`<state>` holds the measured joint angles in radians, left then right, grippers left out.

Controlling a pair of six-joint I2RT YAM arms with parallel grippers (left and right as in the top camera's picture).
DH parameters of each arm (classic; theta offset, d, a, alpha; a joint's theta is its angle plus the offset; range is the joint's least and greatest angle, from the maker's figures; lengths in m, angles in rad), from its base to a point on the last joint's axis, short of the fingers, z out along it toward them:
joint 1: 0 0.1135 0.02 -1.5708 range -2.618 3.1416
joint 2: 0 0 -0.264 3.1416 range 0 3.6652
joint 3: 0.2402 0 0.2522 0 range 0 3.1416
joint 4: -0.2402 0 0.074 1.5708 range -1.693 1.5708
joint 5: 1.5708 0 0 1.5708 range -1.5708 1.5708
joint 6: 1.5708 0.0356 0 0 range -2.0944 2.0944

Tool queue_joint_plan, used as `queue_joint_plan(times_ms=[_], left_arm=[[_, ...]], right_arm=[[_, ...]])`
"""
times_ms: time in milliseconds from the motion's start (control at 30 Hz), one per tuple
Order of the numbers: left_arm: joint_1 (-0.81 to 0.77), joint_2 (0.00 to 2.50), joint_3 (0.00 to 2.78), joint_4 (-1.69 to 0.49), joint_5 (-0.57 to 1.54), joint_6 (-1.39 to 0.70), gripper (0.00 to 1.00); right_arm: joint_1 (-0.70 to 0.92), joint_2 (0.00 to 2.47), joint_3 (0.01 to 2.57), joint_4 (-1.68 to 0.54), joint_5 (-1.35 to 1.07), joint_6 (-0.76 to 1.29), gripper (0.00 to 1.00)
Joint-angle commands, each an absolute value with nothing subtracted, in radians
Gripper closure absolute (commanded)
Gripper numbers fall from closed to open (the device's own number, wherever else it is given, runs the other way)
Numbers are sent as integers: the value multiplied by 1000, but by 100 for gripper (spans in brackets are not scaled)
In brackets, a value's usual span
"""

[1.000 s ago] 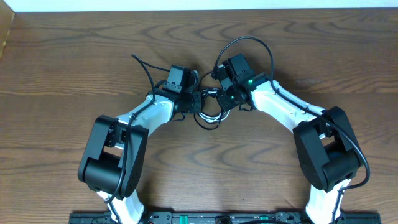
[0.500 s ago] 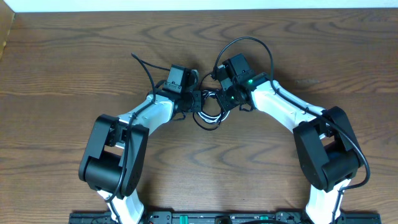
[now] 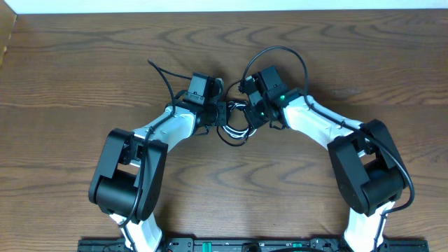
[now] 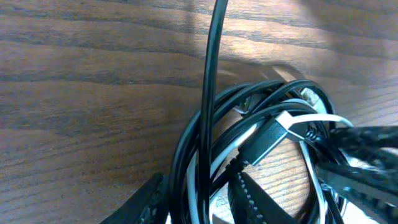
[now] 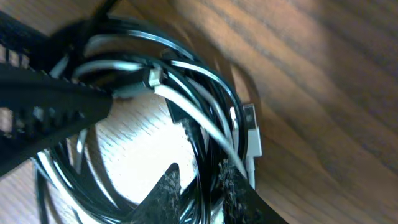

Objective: Untangle cables

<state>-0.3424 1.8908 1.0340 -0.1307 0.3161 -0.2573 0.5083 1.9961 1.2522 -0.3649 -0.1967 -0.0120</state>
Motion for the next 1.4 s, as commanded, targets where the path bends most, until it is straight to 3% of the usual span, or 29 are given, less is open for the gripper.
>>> queue_joint_plan(times_ms=[0,100,267,533,967,1167,1367], left_arm=[[-344,1925,1038,-139,305,-244,65],[-344,1925,1038,-139,305,-244,65],[-344,1925,1038,-136,305,-244,65],[-344,1925,1038,-136,305,-244,65],[-344,1925,1038,-132,305,-244,65],[-344,1925,1038,-125,305,-244,65],[-344,1925,1038,-125,305,-244,66]], right_arm=[[513,1982,1219,-339,-222,-25,87],[513,1982,1218,-339,-266,-33,99],[512,1982,1218,-340,-343,-108,99],[513,1982,1218,-347,-389,-210,90],[513,1982,1218,-362,-437,-377,87],[514,1982,1218,-320,-425,-382,78],[514,1982,1196,-313,-408,-382,77]])
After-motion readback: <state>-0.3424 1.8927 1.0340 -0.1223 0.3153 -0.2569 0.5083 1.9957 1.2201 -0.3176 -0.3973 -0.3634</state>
